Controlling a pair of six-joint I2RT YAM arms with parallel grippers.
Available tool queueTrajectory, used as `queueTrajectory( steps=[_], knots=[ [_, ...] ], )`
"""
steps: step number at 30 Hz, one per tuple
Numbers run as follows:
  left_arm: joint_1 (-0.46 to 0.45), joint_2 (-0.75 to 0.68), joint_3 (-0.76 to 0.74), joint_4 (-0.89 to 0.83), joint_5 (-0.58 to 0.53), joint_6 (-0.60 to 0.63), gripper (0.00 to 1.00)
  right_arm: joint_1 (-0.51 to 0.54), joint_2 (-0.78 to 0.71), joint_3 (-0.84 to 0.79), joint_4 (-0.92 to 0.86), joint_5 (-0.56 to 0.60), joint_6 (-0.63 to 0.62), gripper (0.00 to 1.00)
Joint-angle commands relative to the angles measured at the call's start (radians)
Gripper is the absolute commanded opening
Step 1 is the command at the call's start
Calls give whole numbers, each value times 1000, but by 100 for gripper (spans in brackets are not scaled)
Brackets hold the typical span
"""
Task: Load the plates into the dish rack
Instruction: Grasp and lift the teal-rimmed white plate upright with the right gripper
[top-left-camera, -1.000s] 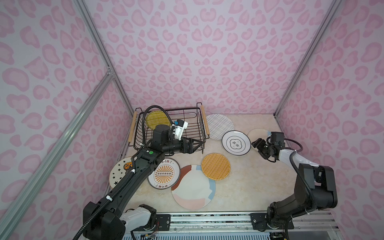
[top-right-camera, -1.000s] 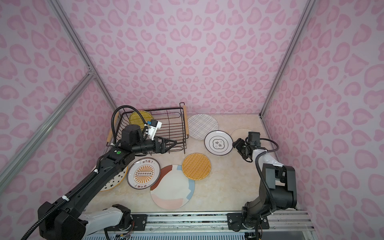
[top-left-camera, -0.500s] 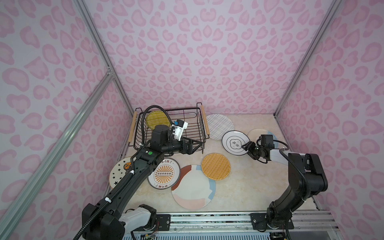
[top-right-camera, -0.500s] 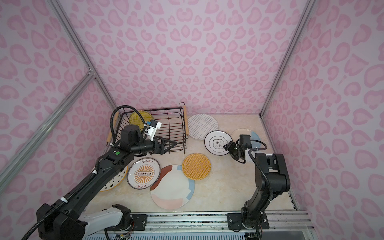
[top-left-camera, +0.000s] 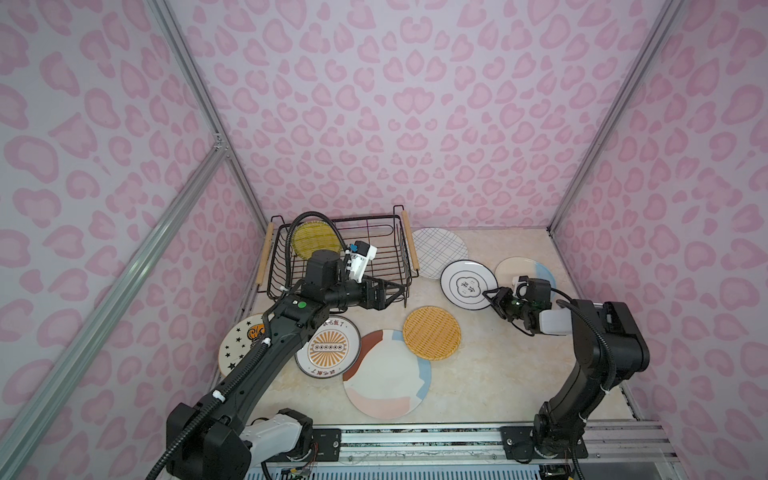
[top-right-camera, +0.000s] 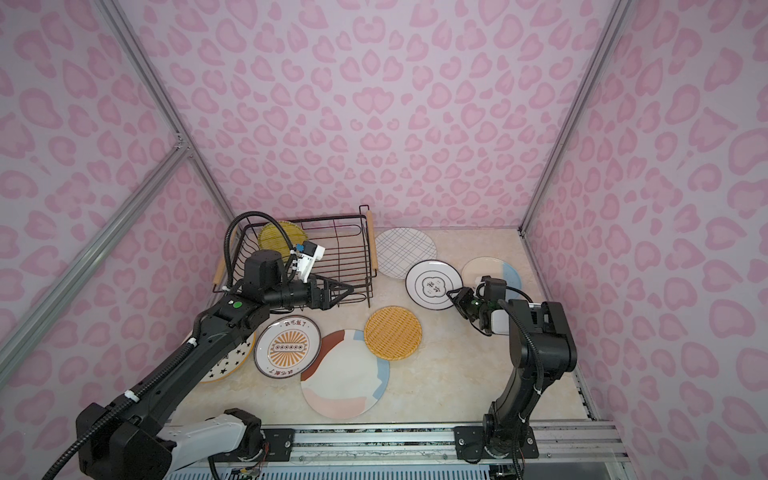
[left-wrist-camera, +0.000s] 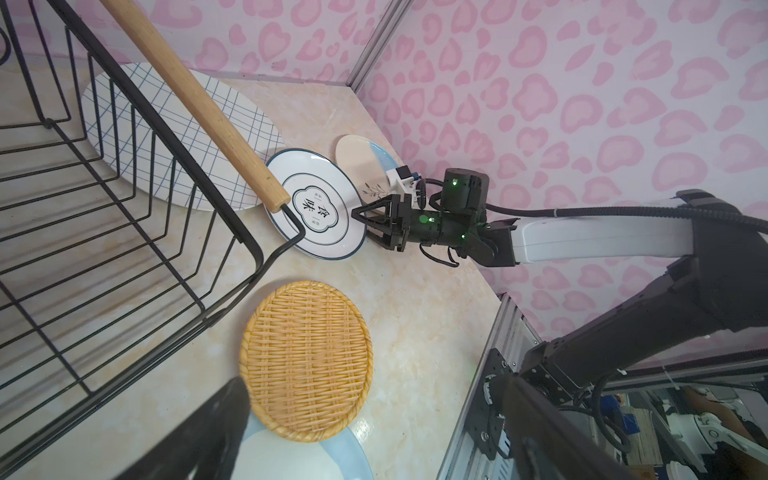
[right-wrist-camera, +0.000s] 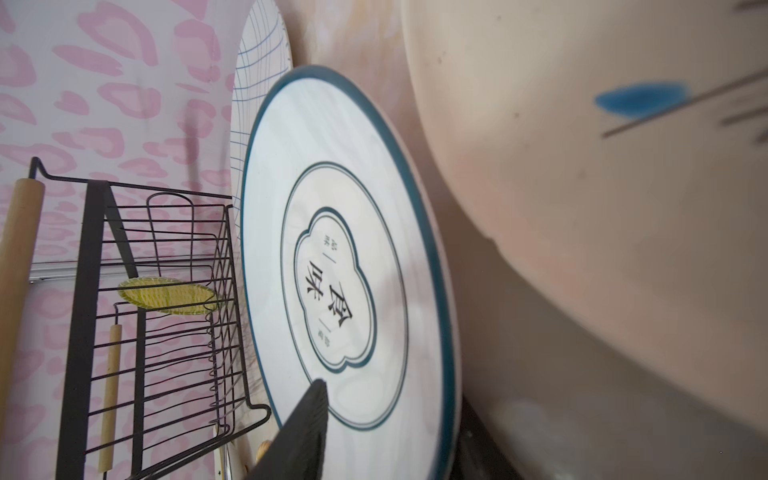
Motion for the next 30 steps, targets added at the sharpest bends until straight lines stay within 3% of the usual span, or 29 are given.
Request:
queueTrajectory(
  steps=[1, 7, 16, 30],
  knots=[
    [0, 1, 8, 3, 3, 25, 97, -1, 49, -12, 43, -2, 51, 42],
    [0, -2, 6, 3, -7, 35, 97, -1, 86, -5, 93, 7, 76, 41],
    [2, -1, 8, -3, -16, 47, 97, 28, 124, 47, 53, 27, 75, 31],
    [3, 13, 14, -26, -47, 65, 97, 23, 98, 69, 119, -19, 139, 9]
  ],
)
